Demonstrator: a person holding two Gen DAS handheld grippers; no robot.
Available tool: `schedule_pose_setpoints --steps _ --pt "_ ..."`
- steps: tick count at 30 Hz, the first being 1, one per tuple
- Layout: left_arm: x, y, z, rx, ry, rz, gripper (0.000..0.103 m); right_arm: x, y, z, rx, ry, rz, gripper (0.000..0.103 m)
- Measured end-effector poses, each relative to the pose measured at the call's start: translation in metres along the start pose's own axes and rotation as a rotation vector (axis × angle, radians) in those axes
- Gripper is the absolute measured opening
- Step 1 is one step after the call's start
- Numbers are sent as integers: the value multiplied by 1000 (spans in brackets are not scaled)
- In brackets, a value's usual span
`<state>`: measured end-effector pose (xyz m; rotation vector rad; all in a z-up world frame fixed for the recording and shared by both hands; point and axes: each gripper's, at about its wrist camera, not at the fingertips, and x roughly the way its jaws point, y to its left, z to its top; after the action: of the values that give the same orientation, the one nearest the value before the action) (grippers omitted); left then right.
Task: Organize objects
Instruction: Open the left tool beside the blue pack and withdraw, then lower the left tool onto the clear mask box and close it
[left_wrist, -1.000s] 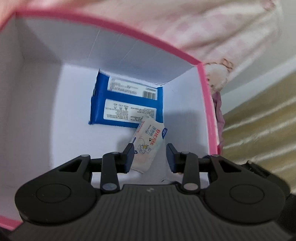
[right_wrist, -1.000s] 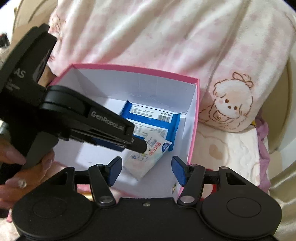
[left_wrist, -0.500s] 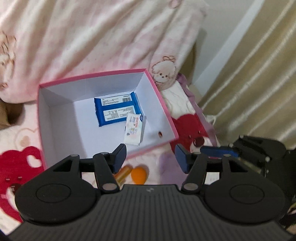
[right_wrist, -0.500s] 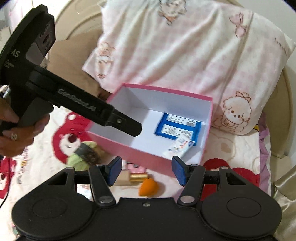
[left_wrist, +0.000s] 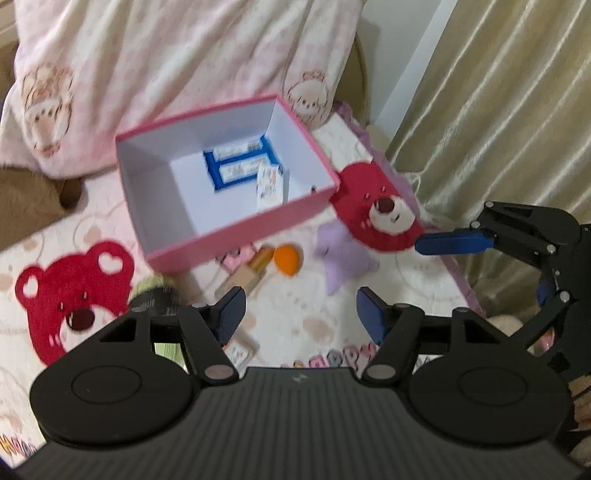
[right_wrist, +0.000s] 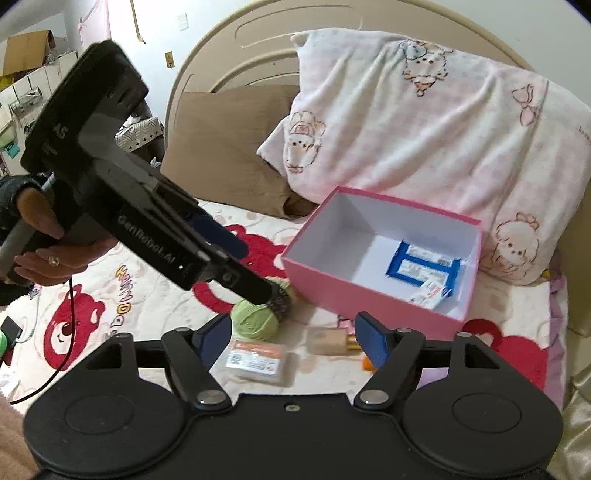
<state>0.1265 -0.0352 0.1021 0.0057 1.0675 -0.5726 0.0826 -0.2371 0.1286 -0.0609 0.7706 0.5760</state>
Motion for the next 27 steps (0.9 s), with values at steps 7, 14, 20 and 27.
schedule_pose_setpoints --steps 7,14,20,27 --pt "13 28 -38 -60 12 10 66 33 16 -30 -12 -1 79 79" --pt "44 62 -69 -138 27 50 67 78 28 -50 -60 -15 65 86" --pt "75 87 -94 -210 43 61 69 119 31 -68 -82 -12 69 88" --pt "113 107 -114 -248 47 129 70 170 39 -83 -150 49 90 88"
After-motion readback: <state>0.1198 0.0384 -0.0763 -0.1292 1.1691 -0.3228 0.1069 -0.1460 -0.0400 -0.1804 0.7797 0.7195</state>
